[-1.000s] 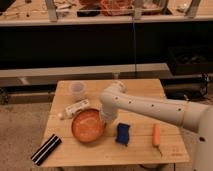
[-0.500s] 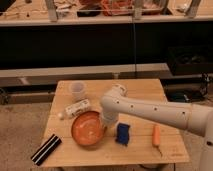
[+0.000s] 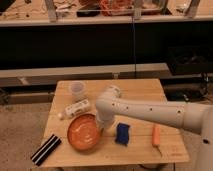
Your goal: Drag the ceramic bowl in a circle
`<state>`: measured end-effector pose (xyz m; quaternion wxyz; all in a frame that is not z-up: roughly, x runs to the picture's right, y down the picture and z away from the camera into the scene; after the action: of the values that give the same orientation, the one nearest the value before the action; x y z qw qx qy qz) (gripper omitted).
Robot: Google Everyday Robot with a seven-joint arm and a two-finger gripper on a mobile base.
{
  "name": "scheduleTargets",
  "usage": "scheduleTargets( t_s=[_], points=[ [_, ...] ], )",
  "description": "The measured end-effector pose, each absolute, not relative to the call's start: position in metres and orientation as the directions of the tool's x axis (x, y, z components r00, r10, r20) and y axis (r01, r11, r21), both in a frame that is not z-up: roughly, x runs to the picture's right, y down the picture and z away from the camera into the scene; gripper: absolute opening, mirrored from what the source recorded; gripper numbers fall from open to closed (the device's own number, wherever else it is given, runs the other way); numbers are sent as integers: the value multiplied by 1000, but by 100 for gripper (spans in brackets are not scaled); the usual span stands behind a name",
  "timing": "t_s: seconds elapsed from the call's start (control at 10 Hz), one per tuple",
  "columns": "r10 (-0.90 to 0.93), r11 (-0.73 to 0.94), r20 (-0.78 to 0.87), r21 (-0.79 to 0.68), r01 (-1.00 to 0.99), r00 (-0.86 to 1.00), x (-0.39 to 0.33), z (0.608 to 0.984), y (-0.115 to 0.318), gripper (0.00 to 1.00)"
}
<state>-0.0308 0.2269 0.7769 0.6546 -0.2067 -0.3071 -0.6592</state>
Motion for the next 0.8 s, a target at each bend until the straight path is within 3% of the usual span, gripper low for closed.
scheduleTargets(
  t_s=[0.4, 0.8],
  points=[
    [-741, 4, 662, 169, 986, -111, -49, 775, 231, 1],
    [-744, 21, 661, 174, 985, -101, -64, 795, 208, 1]
  ],
)
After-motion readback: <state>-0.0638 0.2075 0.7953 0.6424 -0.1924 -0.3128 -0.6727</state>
